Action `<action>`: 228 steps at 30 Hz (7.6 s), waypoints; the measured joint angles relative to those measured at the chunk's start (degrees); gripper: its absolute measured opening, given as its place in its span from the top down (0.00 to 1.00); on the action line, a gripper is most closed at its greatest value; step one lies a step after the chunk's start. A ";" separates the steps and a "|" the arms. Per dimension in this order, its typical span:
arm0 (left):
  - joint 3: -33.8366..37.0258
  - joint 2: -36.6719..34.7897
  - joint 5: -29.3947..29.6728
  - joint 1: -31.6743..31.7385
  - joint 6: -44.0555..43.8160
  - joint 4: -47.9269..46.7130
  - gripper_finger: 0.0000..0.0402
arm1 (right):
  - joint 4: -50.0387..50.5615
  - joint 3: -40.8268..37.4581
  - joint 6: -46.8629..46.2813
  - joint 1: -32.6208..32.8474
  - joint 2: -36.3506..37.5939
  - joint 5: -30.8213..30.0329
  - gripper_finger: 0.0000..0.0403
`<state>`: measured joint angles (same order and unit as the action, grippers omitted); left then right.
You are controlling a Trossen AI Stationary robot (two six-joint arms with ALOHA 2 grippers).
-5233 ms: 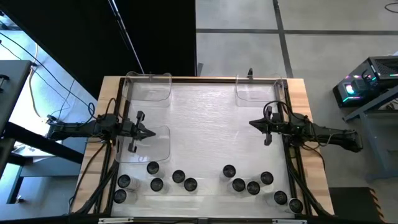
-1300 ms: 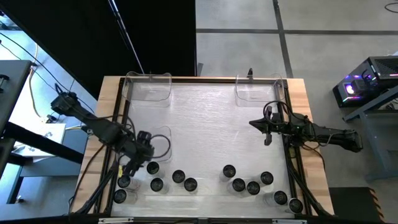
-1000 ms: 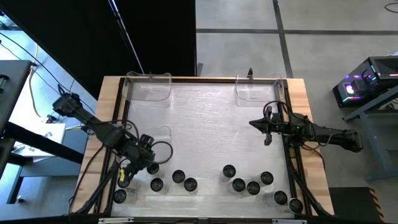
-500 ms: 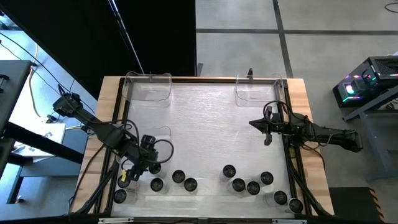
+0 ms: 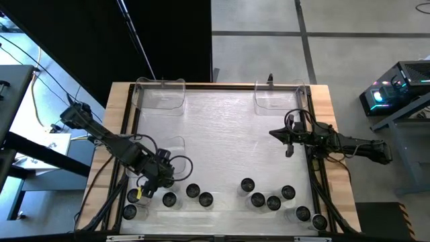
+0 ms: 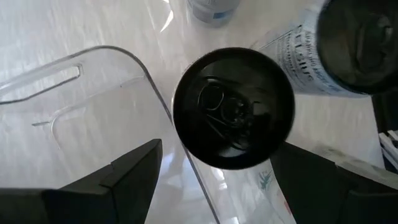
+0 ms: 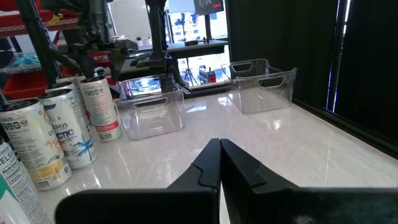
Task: Sort soda cans
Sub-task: Put the white-pink can into the bottom transparent bin
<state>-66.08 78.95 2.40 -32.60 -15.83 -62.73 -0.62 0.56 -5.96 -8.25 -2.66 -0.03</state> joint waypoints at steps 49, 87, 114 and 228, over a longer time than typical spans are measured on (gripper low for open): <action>0.00 2.12 -3.44 3.72 11.52 9.58 0.14 | 0.00 0.00 0.00 0.02 0.00 0.01 1.00; -11.80 3.70 -1.23 5.85 4.93 5.43 0.39 | 0.00 0.02 0.00 0.01 0.00 0.01 1.00; -22.76 3.64 10.19 20.28 4.28 -6.68 0.37 | 0.00 0.00 0.00 0.02 -0.02 0.01 1.00; -4.18 -10.19 -4.72 -16.29 -111.41 -14.18 0.18 | 0.00 0.00 0.00 0.02 -0.02 0.02 1.00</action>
<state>-70.27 68.76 -2.32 -48.89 -127.23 -76.91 -0.62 0.56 -5.96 -8.23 -2.68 -0.01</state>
